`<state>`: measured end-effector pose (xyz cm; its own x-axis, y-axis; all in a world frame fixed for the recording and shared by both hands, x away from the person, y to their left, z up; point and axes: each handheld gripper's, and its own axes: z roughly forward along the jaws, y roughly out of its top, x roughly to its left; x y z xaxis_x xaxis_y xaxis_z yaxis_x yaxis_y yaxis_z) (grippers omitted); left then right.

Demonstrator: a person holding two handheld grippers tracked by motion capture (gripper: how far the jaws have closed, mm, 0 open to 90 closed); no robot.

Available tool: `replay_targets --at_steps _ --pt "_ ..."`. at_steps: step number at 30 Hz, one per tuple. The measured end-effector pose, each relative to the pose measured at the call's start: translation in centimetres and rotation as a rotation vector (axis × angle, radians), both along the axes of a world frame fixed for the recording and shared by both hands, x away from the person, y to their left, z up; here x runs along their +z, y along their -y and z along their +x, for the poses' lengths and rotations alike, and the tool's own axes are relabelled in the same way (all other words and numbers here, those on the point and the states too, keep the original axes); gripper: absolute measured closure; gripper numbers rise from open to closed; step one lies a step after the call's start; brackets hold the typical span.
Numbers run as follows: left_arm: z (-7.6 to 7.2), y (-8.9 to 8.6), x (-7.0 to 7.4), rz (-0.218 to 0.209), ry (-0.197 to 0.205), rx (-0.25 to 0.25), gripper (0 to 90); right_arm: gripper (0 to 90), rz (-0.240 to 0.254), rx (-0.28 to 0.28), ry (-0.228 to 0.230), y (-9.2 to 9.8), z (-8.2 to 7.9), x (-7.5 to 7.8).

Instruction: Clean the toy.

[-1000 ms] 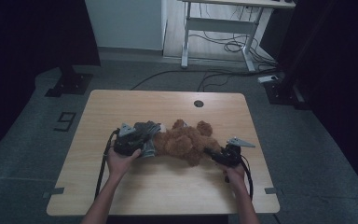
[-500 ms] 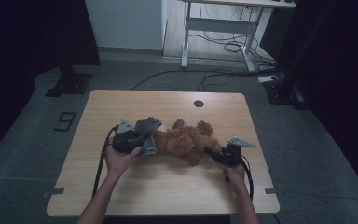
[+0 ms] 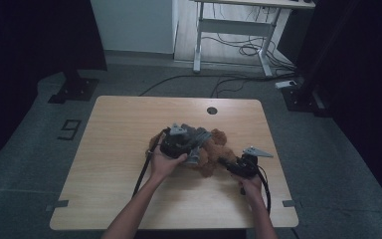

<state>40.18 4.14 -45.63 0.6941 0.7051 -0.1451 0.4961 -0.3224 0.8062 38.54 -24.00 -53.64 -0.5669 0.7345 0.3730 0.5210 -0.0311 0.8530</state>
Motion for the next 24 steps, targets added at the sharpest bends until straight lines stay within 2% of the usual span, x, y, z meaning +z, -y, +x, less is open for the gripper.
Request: replay_targets --at_steps 4,7,8,9,15,22,24 --pt "-0.9 -0.2 -0.4 0.005 0.002 -0.018 72.2 54.7 0.004 0.004 -0.008 0.0 -0.1 -0.2" --pt "-2.1 -0.5 -0.9 0.041 0.020 -0.035 72.3 54.8 -0.006 0.009 -0.007 -0.2 -0.3 -0.2" --pt "-2.1 -0.5 -0.9 0.041 0.020 -0.035 72.2 54.9 -0.013 0.011 -0.007 -0.2 -0.4 -0.2" --pt "-2.8 -0.6 -1.3 0.060 0.036 -0.041 72.3 55.2 -0.012 0.006 -0.010 -0.2 -0.5 -0.2" --pt "-4.3 -0.5 -2.3 0.095 0.048 -0.072 72.2 56.4 -0.013 -0.009 -0.027 -0.3 -0.6 -0.3" --pt "-4.7 -1.3 -3.0 0.069 0.031 -0.073 72.3 56.4 -0.018 -0.001 -0.031 -0.3 -0.7 -0.2" --pt "-5.0 -1.4 -3.4 0.077 0.032 -0.075 72.5 56.3 -0.019 0.002 -0.031 -0.3 -0.7 -0.2"
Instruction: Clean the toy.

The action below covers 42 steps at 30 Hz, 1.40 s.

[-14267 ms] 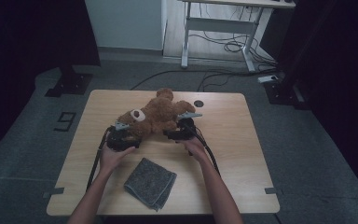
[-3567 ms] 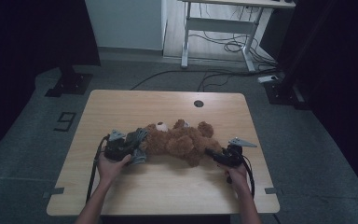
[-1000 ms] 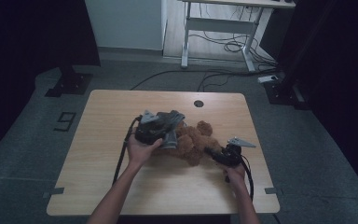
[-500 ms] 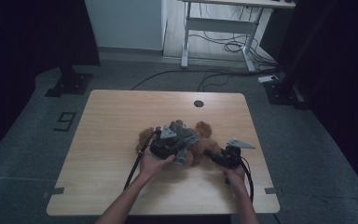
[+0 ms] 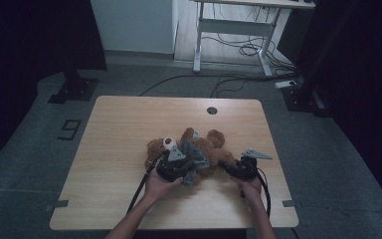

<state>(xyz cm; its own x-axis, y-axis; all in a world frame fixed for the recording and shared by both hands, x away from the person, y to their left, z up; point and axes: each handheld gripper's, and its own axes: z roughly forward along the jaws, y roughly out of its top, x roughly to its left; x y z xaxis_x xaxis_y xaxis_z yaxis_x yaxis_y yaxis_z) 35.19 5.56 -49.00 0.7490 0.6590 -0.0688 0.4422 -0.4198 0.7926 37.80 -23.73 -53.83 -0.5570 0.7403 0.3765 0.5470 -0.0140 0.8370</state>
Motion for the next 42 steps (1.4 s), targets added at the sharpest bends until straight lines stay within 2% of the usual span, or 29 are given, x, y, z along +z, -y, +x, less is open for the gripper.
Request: replay_targets --at_steps 6,11,16,17,18,20,21,22,23,25,27,31,32,35,36,37,38,39,42 --pt "-0.5 -0.2 -0.5 0.016 -0.005 -0.005 72.8 56.3 0.002 0.003 -0.003 0.0 0.0 0.0" --pt "-1.0 -0.7 -1.1 0.041 -0.028 -0.013 72.9 56.3 -0.002 0.005 -0.006 0.0 -0.1 0.0" --pt "-1.2 -1.1 -1.1 0.033 -0.037 -0.011 72.9 56.3 0.003 0.005 -0.006 0.0 -0.1 0.0" --pt "-1.6 -1.2 -0.8 0.027 -0.007 0.003 72.9 56.3 0.007 0.005 -0.006 0.0 0.0 -0.1" --pt "-1.6 -1.2 -0.8 0.027 -0.007 0.003 73.0 56.3 0.007 0.005 -0.006 0.0 0.0 -0.1" --pt "-1.8 -1.2 -0.1 0.001 0.011 0.008 73.0 56.4 0.014 0.005 -0.005 0.0 0.0 -0.1" --pt "-1.7 -1.0 0.9 -0.026 0.028 0.014 73.1 56.6 0.024 0.001 -0.003 0.0 0.1 -0.1" --pt "-1.7 -1.0 0.9 -0.026 0.028 0.014 73.2 56.6 0.024 0.001 -0.003 0.0 0.1 -0.1" --pt "-1.4 -0.4 2.1 -0.036 0.041 0.010 73.2 56.8 0.030 -0.004 -0.001 0.0 0.1 -0.1" --pt "-1.2 -0.1 2.5 -0.037 0.046 0.007 73.2 56.9 0.029 -0.005 0.000 0.0 0.0 -0.1" --pt "-0.8 1.6 4.0 -0.047 0.057 -0.019 73.1 57.0 0.030 -0.010 0.003 -0.1 -0.1 0.0" --pt "-0.6 3.5 4.5 -0.034 0.062 -0.044 73.1 57.2 0.036 -0.016 0.003 -0.2 -0.1 0.0" --pt "-0.2 4.7 4.2 -0.013 0.047 -0.054 73.1 57.2 0.036 -0.016 0.004 -0.2 0.0 0.0" --pt "0.3 5.6 3.4 0.010 0.016 -0.059 73.1 57.2 0.039 -0.015 0.004 -0.2 0.0 0.0" --pt "0.5 6.0 2.8 0.023 0.001 -0.061 73.1 57.2 0.039 -0.015 0.004 -0.2 0.0 0.0" --pt "0.6 6.3 1.6 0.052 -0.018 -0.068 73.1 57.2 0.038 -0.014 0.004 -0.1 0.0 0.1" --pt "0.6 6.3 1.6 0.052 -0.018 -0.068 73.1 57.2 0.038 -0.014 0.004 -0.1 0.0 0.1" --pt "0.6 6.1 0.7 0.048 -0.038 -0.073 73.2 57.3 0.034 -0.012 0.003 -0.1 0.0 0.0" --pt "0.6 5.6 0.2 0.037 -0.059 -0.075 73.2 57.2 0.034 -0.008 0.000 0.0 0.0 0.0"
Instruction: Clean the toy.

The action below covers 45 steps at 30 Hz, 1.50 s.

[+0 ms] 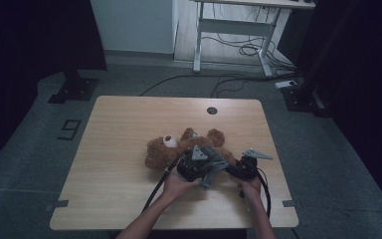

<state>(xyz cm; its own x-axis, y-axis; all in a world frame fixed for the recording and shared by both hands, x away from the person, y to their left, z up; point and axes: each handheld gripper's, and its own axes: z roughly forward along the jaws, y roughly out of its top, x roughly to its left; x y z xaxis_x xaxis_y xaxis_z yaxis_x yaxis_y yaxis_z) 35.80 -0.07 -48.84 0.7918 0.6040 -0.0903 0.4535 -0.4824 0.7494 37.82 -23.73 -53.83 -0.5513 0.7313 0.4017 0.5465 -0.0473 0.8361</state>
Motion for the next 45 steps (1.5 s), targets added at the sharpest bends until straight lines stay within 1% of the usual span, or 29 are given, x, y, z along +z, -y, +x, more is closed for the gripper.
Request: replay_targets --at_steps 2,3,6,8,10,17,24,26,28,29,30,31,32,33,34,35,36,37,38,39,40,41,43,45 --pt "-0.1 -0.6 -0.5 0.004 -0.020 -0.006 73.3 57.2 0.001 0.002 0.001 0.0 0.0 0.0" --pt "-0.1 -0.6 -0.5 0.004 -0.020 -0.006 73.3 57.2 0.001 0.002 0.001 0.0 0.0 0.0" --pt "-0.3 -1.0 -1.1 0.016 -0.034 -0.011 73.2 57.2 0.001 0.004 -0.001 0.0 0.0 0.0" --pt "-0.4 -1.1 -1.2 0.016 -0.033 -0.010 73.2 57.2 0.000 0.005 -0.001 0.0 0.0 0.0" --pt "-0.6 -1.2 -1.6 0.033 -0.036 -0.012 73.2 57.1 -0.003 0.011 -0.001 0.1 0.0 0.0" --pt "-0.8 -1.4 -2.4 0.043 -0.046 -0.007 73.2 57.1 -0.003 0.018 0.000 0.2 0.0 0.0" --pt "-0.9 -1.6 -2.8 0.043 -0.050 -0.004 73.2 57.0 -0.004 0.022 -0.001 0.2 0.0 -0.1" --pt "-1.0 -1.6 -2.6 0.039 -0.047 -0.003 73.2 56.9 -0.003 0.023 -0.001 0.2 0.0 -0.1" --pt "-1.2 -1.6 -1.8 0.019 -0.034 -0.002 73.1 57.0 0.000 0.021 0.000 0.2 0.1 -0.1" --pt "-1.4 -1.2 -0.5 0.004 -0.006 -0.003 73.1 57.0 0.009 0.015 -0.001 0.2 0.1 -0.1" --pt "-1.4 -1.2 -0.5 0.004 -0.006 -0.003 73.1 57.0 0.009 0.015 -0.001 0.2 0.1 -0.1" --pt "-1.5 -0.7 0.7 -0.007 0.025 -0.008 73.1 57.0 0.013 0.011 -0.004 0.2 0.1 -0.1" --pt "-1.5 -0.7 0.7 -0.007 0.025 -0.008 73.1 57.0 0.013 0.011 -0.004 0.2 0.1 -0.1" --pt "-1.3 -0.1 2.2 -0.015 0.067 -0.005 73.0 57.0 0.011 0.011 -0.003 0.2 0.1 -0.1" --pt "-1.3 -0.1 2.2 -0.015 0.067 -0.005 73.0 57.0 0.011 0.011 -0.003 0.2 0.1 -0.1" --pt "-0.9 0.2 2.9 -0.024 0.082 0.005 73.0 57.0 0.004 0.013 -0.002 0.2 0.0 0.0" --pt "-0.9 0.2 2.9 -0.024 0.082 0.005 73.0 57.0 0.004 0.014 -0.001 0.2 0.0 0.0" --pt "-0.1 0.6 3.2 -0.027 0.072 0.014 73.1 57.0 0.005 0.014 -0.002 0.2 0.0 -0.1" --pt "-0.1 0.6 3.2 -0.027 0.072 0.014 73.1 57.0 0.005 0.014 -0.002 0.2 0.0 -0.1" --pt "0.3 0.6 3.1 -0.026 0.056 0.018 73.1 57.0 0.004 0.014 -0.001 0.2 0.0 -0.1" --pt "0.6 0.7 2.9 -0.026 0.044 0.022 73.1 57.0 0.004 0.015 0.000 0.2 0.0 -0.1" --pt "1.0 0.6 2.4 -0.027 0.022 0.025 73.1 57.0 0.004 0.015 0.002 0.3 0.0 0.0" --pt "1.2 0.5 2.0 -0.032 0.008 0.028 73.1 57.0 0.002 0.016 0.001 0.3 0.0 0.0" --pt "1.1 0.4 1.7 -0.027 0.002 0.024 73.1 57.0 0.000 0.017 0.000 0.3 0.1 -0.1"
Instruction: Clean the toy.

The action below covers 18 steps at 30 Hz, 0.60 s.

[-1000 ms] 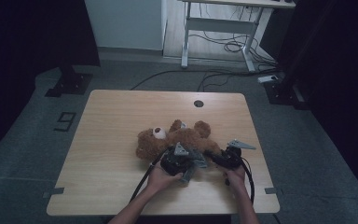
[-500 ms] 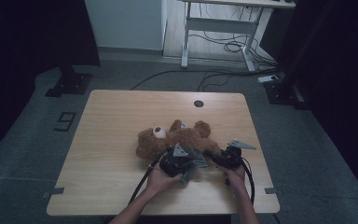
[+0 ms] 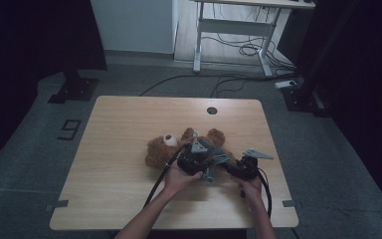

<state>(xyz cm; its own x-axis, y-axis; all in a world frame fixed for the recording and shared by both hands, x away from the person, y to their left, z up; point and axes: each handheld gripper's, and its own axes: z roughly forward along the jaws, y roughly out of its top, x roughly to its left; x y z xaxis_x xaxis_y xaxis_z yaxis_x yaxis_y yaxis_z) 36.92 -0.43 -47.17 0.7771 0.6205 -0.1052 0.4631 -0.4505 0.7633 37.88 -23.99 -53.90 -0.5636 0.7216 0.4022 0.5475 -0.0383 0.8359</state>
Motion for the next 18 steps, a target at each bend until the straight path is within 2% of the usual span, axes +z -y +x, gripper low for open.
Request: replay_targets --at_steps 5,7,13,17,18 --pt "-0.4 -0.3 -0.5 0.013 -0.005 -0.009 73.2 57.0 -0.005 0.002 0.002 0.0 -0.1 0.0" --pt "-0.7 -0.5 -1.1 0.037 -0.007 -0.021 73.1 57.0 -0.005 0.002 0.000 0.0 0.0 0.0" --pt "-1.2 -1.2 -2.1 0.046 -0.021 -0.029 73.2 56.9 -0.007 0.005 -0.001 0.0 0.0 0.0" --pt "-1.6 -1.6 -2.7 0.061 -0.026 -0.033 73.1 56.9 -0.008 0.008 0.000 0.1 0.0 0.0" --pt "-1.9 -1.9 -3.3 0.074 -0.027 -0.033 73.1 56.9 -0.008 0.010 0.000 0.1 0.0 0.0"
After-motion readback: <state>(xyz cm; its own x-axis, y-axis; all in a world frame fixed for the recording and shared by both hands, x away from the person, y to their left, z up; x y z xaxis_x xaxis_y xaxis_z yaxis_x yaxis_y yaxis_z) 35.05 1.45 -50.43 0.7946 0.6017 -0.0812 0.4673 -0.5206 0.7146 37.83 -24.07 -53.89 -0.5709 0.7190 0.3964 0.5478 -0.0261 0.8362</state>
